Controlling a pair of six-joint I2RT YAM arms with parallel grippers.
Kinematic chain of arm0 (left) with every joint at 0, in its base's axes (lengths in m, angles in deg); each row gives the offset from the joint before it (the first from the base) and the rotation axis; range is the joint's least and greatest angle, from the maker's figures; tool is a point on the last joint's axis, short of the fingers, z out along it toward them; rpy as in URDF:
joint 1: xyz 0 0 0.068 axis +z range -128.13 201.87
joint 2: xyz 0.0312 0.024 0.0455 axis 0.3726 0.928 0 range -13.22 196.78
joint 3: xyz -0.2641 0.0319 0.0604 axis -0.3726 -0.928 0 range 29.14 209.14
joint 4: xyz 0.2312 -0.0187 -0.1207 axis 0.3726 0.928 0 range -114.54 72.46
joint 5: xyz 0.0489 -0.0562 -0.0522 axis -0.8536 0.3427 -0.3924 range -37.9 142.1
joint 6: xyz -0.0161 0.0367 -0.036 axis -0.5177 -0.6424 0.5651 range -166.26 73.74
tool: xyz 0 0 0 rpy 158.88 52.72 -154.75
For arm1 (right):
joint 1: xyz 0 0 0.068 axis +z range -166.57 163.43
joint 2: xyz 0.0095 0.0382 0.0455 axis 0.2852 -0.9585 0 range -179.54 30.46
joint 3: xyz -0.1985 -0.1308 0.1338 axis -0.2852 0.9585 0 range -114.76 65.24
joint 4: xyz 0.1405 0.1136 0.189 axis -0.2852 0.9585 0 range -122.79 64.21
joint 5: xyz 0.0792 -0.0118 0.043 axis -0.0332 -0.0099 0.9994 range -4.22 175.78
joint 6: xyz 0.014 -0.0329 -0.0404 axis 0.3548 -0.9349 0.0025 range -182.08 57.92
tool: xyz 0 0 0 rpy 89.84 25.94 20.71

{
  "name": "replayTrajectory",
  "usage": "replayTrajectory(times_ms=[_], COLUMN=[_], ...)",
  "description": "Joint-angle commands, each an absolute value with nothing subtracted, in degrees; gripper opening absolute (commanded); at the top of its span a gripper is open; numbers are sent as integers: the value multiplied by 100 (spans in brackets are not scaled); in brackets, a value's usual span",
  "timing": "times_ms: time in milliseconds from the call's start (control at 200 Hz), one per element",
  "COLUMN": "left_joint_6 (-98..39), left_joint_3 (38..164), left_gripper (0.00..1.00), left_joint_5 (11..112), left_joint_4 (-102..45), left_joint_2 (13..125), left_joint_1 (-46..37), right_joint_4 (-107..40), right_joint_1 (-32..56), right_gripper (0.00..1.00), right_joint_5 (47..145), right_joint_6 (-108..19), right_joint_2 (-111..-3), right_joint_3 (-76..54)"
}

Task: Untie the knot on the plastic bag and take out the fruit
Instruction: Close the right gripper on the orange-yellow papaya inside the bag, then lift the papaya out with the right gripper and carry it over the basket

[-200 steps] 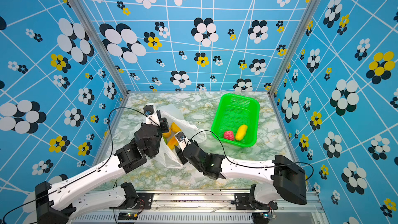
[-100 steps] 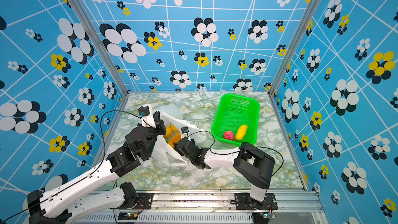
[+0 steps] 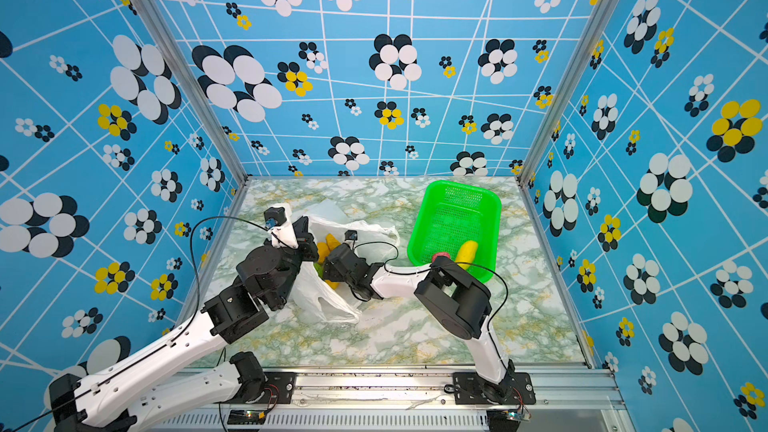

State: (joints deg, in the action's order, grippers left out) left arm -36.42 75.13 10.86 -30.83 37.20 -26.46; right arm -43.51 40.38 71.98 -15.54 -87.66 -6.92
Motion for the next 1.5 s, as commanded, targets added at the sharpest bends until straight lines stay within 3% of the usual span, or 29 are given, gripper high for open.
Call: replayTrajectory(times_ms=[0,175,275,450,545,810,1239,1494], left_joint_6=[-3554,-3546,-3546,-3537,-3537,-3496,-3170,-3078], left_joint_3=[7403,7280,7307,7213,7228,7017,7068,7016], left_gripper=[0,0,0,0,0,0,0,0], left_joint_5=[1244,1327,1328,1424,1495,1759,2372,2536], left_joint_4=[-3241,-3324,-3306,-3428,-3347,-3425,-3212,-3205], left_joint_2=[3540,3432,3407,3414,3383,3144,3161,3126], left_joint_1=[-2599,-2573,-2564,-2486,-2447,-2232,-1843,-1732], right_joint_4=[-3946,-3816,-3842,-4020,-4228,-4740,-6469,-6136], right_joint_1=[4003,4003,4003,4002,3995,4003,4170,4175], right_gripper=[90,88,76,67,55,36,29,29], right_joint_5=[7018,6907,7225,7242,7274,7350,7530,7583], right_joint_6=[-1473,-1663,-1664,-1717,-1708,-2227,-3591,-4471], right_joint_2=[-8891,-9029,-9217,-9180,-9112,-8398,-5986,-4563], right_joint_3=[-836,-972,-1154,-1003,-858,-344,1635,2281])
